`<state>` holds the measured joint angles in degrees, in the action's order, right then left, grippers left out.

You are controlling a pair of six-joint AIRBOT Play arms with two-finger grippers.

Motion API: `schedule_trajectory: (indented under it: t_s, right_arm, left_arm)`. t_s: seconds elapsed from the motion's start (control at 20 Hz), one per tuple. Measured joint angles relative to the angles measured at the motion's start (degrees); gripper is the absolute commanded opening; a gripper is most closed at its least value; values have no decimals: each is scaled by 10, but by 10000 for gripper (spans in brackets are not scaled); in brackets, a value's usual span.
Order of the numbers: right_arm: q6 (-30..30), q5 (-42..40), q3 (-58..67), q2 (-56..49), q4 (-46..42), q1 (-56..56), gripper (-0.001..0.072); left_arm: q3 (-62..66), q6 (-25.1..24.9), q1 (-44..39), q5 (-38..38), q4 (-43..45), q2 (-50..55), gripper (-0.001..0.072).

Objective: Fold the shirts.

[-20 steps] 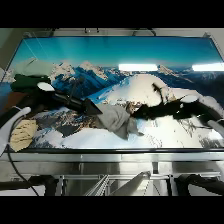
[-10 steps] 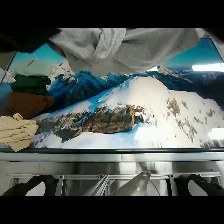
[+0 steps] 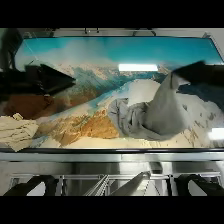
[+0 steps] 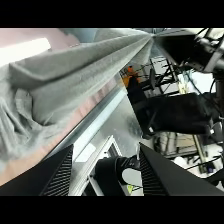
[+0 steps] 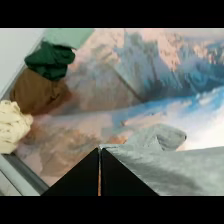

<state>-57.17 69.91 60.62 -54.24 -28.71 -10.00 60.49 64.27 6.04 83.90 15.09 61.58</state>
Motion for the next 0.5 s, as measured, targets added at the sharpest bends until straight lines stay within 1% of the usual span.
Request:
schedule_trajectory:
  t_s: [0.1, 0.15, 0.2, 0.25, 0.3, 0.4, 0.45, 0.5]
  right_arm:
    - [24, -27, -80, -18, -5, 11, 17]
    - [34, -37, -111, -29, -8, 13, 18]
    - [42, -45, -135, -41, -15, 14, 35]
    - [47, -52, -152, -51, -24, 14, 309]
    - [51, -55, -162, -57, -30, 9, 551]
    - [54, -61, -164, -66, -41, -18, 557]
    - [46, -61, -156, -68, -48, -40, 574]
    - [34, -62, -146, -69, -60, -65, 620]
  left_arm:
    - [-62, -23, -3, -18, 2, 18, 437]
    - [-91, -36, -7, -23, 2, 32, 472]
    - [-115, -48, -13, -27, 2, 46, 670]
    - [-138, -60, -23, -33, 2, 63, 720]
    - [-157, -69, -36, -42, 2, 81, 720]
    - [-180, -81, -69, -64, 2, 122, 720]
    - [-182, -85, -87, -77, 2, 142, 720]
    - [-179, -89, -106, -88, 2, 163, 719]
